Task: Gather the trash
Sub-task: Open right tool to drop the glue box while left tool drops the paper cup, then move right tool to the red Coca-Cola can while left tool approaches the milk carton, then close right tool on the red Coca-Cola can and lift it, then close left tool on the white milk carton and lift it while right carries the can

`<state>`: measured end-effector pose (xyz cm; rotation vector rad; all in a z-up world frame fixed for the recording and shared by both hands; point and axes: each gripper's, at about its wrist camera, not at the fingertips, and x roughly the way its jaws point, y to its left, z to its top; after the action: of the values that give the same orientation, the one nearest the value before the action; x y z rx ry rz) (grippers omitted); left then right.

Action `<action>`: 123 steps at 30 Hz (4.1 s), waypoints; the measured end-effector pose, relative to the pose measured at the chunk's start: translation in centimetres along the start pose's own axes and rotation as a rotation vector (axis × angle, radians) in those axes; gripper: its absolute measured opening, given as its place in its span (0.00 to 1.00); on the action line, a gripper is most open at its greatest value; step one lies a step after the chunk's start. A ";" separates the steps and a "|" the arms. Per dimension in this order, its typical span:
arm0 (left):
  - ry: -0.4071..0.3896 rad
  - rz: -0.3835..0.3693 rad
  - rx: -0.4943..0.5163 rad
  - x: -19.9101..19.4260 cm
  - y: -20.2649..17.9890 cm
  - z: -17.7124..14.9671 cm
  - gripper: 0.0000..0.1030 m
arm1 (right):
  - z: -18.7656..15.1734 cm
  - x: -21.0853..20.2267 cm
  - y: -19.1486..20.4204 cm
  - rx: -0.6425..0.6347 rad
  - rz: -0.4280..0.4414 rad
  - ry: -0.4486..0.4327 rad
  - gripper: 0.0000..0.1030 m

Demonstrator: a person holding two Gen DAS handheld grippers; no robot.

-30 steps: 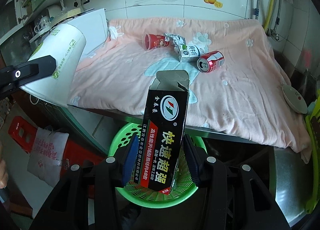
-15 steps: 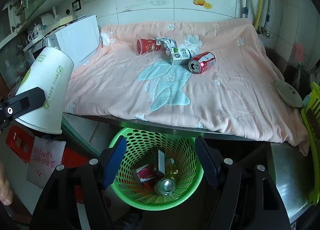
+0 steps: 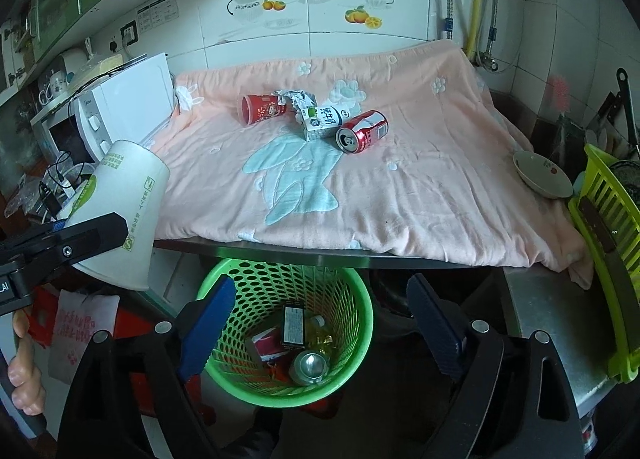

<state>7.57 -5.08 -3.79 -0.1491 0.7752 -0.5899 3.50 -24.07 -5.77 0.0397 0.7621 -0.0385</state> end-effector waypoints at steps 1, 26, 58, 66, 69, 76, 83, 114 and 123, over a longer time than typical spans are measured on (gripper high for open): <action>0.003 -0.002 0.004 0.1 -0.2 0.0 0.60 | 0.0 -0.1 -0.2 0.005 0.001 -0.002 0.83; 0.015 0.046 -0.011 1.9 0.9 1.2 0.71 | 2.1 2.9 -2.1 0.053 0.036 0.058 0.84; 0.071 0.107 0.040 10.8 12.7 11.0 0.71 | 24.8 31.5 -8.8 0.377 0.028 0.335 0.72; 0.089 0.111 0.059 13.0 14.7 12.8 0.71 | 25.4 36.8 -11.4 0.524 0.029 0.396 0.70; 0.093 0.112 0.070 13.8 15.1 13.3 0.71 | 25.1 38.4 -12.3 0.583 0.051 0.423 0.68; 0.080 0.116 0.159 15.4 14.7 15.4 0.71 | 24.2 41.0 -13.2 0.663 0.094 0.460 0.64; 0.080 0.103 0.277 18.3 13.3 17.5 0.78 | 23.8 40.1 -13.3 0.649 0.117 0.435 0.63; 0.259 0.129 0.682 41.1 4.9 23.2 0.90 | 17.9 26.5 -11.7 0.431 0.094 0.372 0.63; 0.344 0.161 0.721 45.1 5.0 22.8 0.81 | 16.0 24.6 -12.1 0.438 0.076 0.378 0.63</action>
<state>51.09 -27.81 -16.94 0.6869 0.8501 -0.7166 31.71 -37.49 -11.42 0.5034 1.1178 -0.1278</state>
